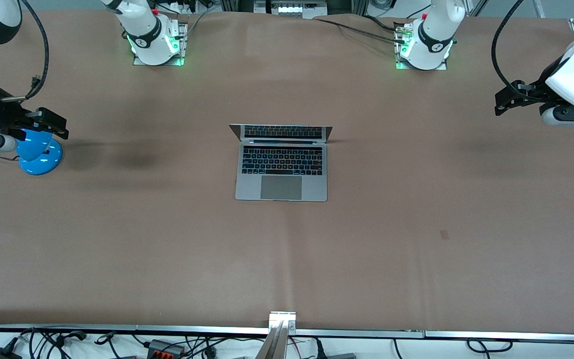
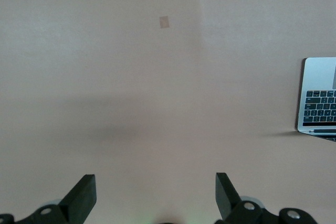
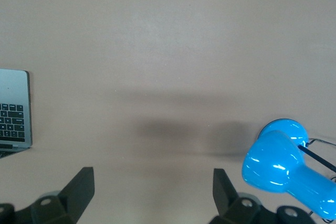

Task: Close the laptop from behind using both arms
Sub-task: 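Raise both grippers from the rest pose toward the laptop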

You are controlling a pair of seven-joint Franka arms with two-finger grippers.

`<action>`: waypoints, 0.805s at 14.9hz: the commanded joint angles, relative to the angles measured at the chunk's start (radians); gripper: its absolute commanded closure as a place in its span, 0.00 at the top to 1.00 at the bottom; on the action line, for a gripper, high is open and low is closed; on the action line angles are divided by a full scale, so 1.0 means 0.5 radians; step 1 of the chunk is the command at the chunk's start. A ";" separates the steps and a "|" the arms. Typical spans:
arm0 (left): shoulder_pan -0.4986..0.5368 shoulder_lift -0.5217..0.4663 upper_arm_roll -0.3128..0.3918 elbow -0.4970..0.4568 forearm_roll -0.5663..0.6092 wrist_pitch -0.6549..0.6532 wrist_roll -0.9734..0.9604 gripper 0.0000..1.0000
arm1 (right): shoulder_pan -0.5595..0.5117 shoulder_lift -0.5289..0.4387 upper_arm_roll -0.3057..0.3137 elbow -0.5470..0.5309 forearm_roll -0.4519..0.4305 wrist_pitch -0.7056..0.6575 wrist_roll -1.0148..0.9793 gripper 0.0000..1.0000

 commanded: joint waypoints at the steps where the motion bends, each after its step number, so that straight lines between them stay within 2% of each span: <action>1: 0.001 0.012 0.001 0.026 0.007 -0.015 0.006 1.00 | 0.014 0.008 -0.004 0.045 0.009 -0.043 0.009 1.00; 7: -0.006 0.018 0.001 0.026 0.007 -0.018 -0.003 1.00 | 0.014 0.014 -0.004 0.106 0.009 -0.067 0.031 1.00; 12: 0.004 0.168 0.001 0.051 0.010 -0.040 -0.016 1.00 | -0.004 0.038 -0.007 0.109 0.083 -0.153 0.003 1.00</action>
